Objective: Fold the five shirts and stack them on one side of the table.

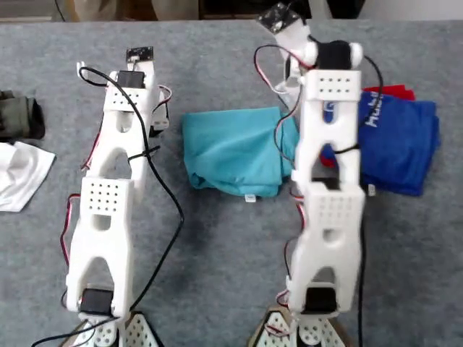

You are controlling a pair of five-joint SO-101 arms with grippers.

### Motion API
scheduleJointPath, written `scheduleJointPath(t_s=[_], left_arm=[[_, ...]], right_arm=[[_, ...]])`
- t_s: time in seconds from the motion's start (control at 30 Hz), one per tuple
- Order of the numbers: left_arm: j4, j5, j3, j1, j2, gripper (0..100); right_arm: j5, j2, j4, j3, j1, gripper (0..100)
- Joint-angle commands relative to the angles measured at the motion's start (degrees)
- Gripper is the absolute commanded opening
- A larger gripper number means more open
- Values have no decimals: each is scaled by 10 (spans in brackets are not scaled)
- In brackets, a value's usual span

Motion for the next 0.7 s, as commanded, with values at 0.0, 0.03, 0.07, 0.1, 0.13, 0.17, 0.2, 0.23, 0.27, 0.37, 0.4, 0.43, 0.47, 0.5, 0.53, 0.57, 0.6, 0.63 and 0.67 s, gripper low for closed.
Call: scheduleJointPath(t_s=[0.0,0.03,0.07,0.1,0.13,0.17,0.2,0.23,0.27,0.37,0.4,0.43,0.47,0.5,0.53,0.57,0.6,0.63,0.67], left_arm=[[-8,-4,-12,-10,-8,19],[-8,-4,-12,-10,-9,19],[-8,-4,-12,-10,-9,19],[-8,-4,-12,-10,-9,19],[-8,-4,-12,-10,-9,19],[-8,-4,-12,-11,-9,19],[-8,-4,-12,-16,-9,19],[-9,-2,-13,-19,-9,19],[-9,-4,-13,-23,-9,19],[-10,-13,-13,-23,-9,19],[-14,-14,-13,-22,-9,19],[-19,-13,-13,-23,-8,19],[-20,-13,-13,-25,-8,19],[-20,-13,-13,-27,-8,19],[-20,-13,-13,-27,-8,19],[-20,-13,-13,-27,-7,19],[-20,-13,-13,-27,-7,19],[-20,-13,-13,-27,-7,19],[-20,-13,-13,-27,-7,19]], right_arm=[[91,-182,-27,276,-28,8],[112,-217,-58,337,-29,19],[135,-250,-91,395,-29,44],[160,-282,-120,453,-29,79],[184,-313,-150,510,-33,115],[201,-340,-180,567,-35,150],[215,-364,-210,618,-43,178],[225,-385,-239,666,-48,193],[231,-401,-266,711,-53,189],[237,-437,-336,815,-75,175],[237,-445,-358,841,-83,178],[237,-451,-379,864,-94,178],[237,-455,-399,884,-102,178],[237,-455,-418,902,-109,178],[237,-455,-436,918,-114,178],[237,-455,-452,932,-116,178],[237,-455,-464,943,-116,183],[237,-455,-471,948,-116,193],[237,-455,-476,952,-116,202]])
